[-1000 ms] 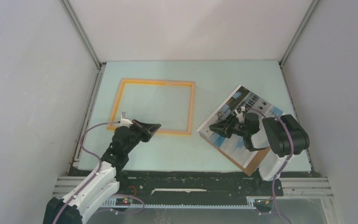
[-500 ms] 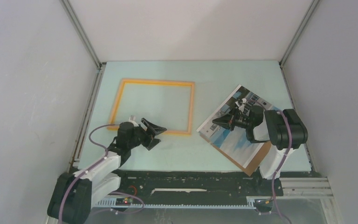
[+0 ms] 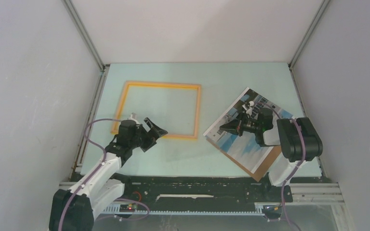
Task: Put the photo into the frame
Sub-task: Pick up the photo frame item at the center of the board.
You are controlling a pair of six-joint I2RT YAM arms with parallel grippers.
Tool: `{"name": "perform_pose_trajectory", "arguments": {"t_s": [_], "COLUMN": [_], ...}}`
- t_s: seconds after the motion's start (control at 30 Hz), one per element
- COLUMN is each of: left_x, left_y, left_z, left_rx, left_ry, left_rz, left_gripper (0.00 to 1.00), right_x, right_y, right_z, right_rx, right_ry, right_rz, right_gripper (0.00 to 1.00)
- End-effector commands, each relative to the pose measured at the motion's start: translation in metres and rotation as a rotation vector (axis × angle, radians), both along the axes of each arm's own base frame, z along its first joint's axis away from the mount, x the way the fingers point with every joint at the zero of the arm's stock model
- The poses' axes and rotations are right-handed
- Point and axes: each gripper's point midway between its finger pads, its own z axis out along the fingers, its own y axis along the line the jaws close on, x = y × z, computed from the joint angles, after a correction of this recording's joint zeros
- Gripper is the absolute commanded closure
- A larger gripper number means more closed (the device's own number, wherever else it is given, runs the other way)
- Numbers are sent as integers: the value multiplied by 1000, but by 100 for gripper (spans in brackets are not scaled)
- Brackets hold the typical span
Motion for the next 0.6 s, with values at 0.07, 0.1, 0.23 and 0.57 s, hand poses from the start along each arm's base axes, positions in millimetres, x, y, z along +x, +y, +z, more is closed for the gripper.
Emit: {"name": "perform_pose_trajectory", "arguments": {"t_s": [0.07,0.1,0.23,0.57], "left_x": [9,11,16,17], "left_y": [1,0,-11,-46], "left_z": [-3,-3,-9,2], "left_rx": [35,35,-23,-221], "left_ry": [25,22,24,16], "left_rz": [-41,-45,-80,-174], "left_gripper": [0,0,0,0], "right_x": [-20,-23,-30,-38], "right_y": [8,8,8,9], "right_z": [37,41,49,67], "right_rx": [69,75,73,81], "right_ry": [-92,-96,-104,-136], "right_rz": [60,66,83,104], "right_gripper": [100,100,100,100]}}
